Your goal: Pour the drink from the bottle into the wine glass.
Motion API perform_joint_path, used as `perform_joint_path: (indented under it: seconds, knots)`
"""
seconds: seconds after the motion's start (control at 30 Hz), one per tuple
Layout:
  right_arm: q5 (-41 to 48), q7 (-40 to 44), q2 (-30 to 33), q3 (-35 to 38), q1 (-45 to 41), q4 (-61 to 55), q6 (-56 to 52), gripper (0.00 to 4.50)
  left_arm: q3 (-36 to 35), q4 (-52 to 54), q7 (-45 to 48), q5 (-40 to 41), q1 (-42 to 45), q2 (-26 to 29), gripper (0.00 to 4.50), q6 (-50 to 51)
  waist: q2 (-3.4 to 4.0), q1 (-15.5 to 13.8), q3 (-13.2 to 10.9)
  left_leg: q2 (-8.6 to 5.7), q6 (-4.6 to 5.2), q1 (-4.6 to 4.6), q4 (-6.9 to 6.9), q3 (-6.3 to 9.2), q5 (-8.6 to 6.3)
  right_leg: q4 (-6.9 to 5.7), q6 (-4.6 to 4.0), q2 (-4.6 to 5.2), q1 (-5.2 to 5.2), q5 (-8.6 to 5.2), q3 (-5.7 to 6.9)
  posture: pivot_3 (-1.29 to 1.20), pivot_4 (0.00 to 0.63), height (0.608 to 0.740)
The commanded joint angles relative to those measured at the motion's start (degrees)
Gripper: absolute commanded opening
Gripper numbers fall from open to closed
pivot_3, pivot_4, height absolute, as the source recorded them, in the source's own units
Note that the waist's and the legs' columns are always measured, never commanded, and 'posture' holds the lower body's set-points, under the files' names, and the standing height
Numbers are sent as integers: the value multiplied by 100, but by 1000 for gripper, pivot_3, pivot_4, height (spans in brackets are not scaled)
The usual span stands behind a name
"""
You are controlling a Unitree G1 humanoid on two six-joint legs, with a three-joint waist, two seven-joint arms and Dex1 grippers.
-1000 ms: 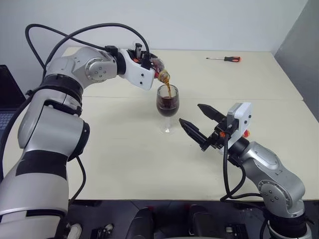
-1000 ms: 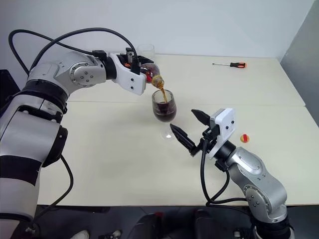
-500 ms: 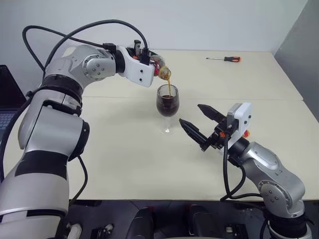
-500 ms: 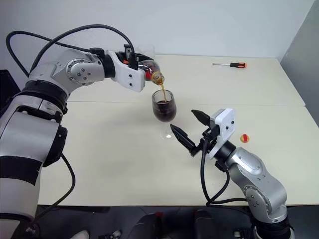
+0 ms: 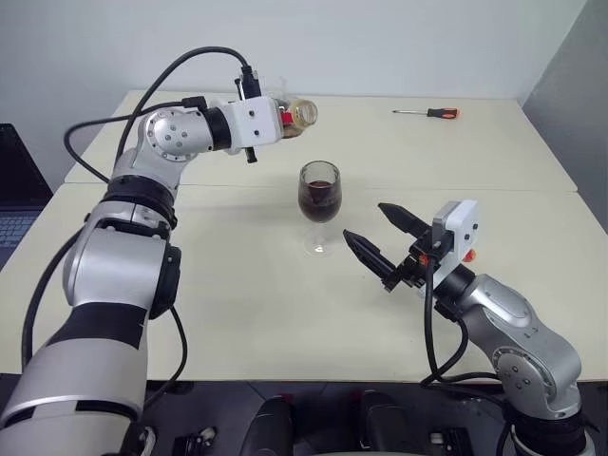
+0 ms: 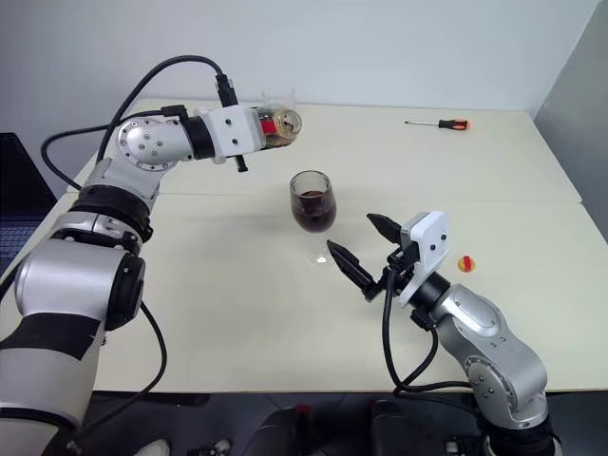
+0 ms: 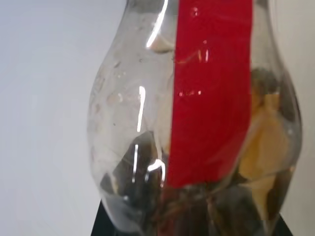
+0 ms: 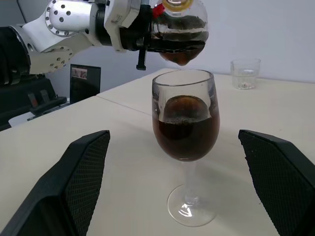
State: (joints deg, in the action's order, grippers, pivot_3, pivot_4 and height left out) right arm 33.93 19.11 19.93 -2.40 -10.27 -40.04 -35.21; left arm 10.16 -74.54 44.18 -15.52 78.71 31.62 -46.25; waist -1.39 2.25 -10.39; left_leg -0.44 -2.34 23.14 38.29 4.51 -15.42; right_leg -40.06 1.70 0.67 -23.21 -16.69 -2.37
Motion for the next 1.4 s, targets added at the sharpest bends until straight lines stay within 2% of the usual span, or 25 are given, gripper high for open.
perform_joint_path:
  seconds: [0.03,0.27,0.5,0.9,1.1,1.4]
  knots:
    - [6,49,-8,32,13,-156,147,4500,-432,361,192,553,-53,-42,1042,307,0,3,0,0,0,0,0,0,0,0,0,0,0,0,-1,0,150,740]
    - [72,199,64,56,1,-173,134,4500,-1121,821,365,1429,-338,-353,1042,1407,0,5,0,1,0,1,7,9,0,-3,0,0,0,0,0,0,150,740]
    - [546,756,259,198,131,-293,184,4500,-1700,1999,-146,2131,-1092,-635,1042,2734,1,15,2,6,0,-2,11,16,0,-8,0,1,1,0,-4,0,150,740]
    - [758,787,282,188,243,-425,270,4500,-2385,4685,-1644,2757,-3360,-767,1042,4670,1,-15,3,7,-1,-3,16,24,0,-11,-1,30,1,0,-6,0,150,740]
    - [724,859,304,215,444,-581,426,4500,-2649,5235,-2175,2907,-4081,-831,1042,5077,-13,-65,12,4,-1,-2,29,26,0,-14,-1,33,5,1,-2,0,150,740]
    - [648,721,285,198,705,-756,585,4500,-2803,5915,-2411,3079,-4757,-781,1042,5385,-21,-70,17,3,-1,-3,36,25,-1,-14,-1,35,11,1,-2,0,150,740]
